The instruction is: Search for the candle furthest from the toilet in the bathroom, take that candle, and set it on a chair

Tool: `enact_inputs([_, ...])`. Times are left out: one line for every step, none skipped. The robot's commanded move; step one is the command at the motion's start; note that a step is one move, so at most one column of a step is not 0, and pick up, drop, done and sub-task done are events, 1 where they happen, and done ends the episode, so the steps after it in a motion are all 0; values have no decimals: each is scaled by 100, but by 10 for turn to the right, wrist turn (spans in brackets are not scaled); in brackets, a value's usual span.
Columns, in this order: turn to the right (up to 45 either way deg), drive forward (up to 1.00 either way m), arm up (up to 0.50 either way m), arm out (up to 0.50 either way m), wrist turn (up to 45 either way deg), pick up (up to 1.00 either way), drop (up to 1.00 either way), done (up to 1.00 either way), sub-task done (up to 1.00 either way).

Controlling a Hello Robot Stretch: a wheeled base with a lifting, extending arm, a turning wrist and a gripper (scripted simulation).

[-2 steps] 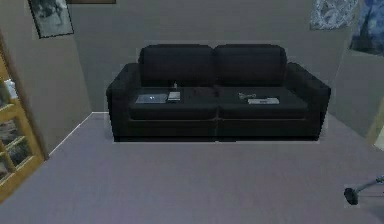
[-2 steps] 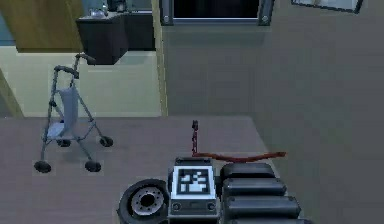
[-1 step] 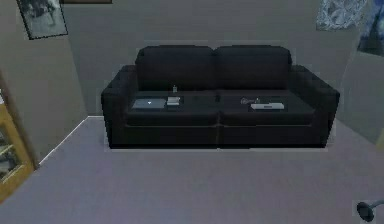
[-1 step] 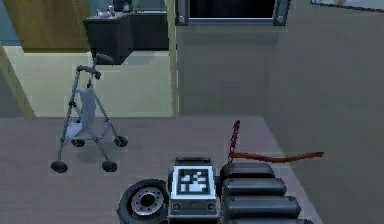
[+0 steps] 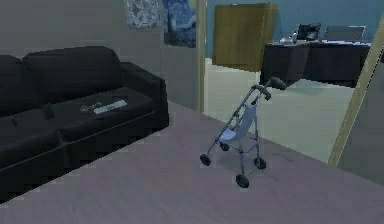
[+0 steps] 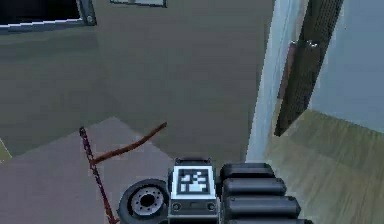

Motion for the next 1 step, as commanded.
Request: enact_inputs([120, 0, 0, 0, 0, 0, 0, 0, 0])
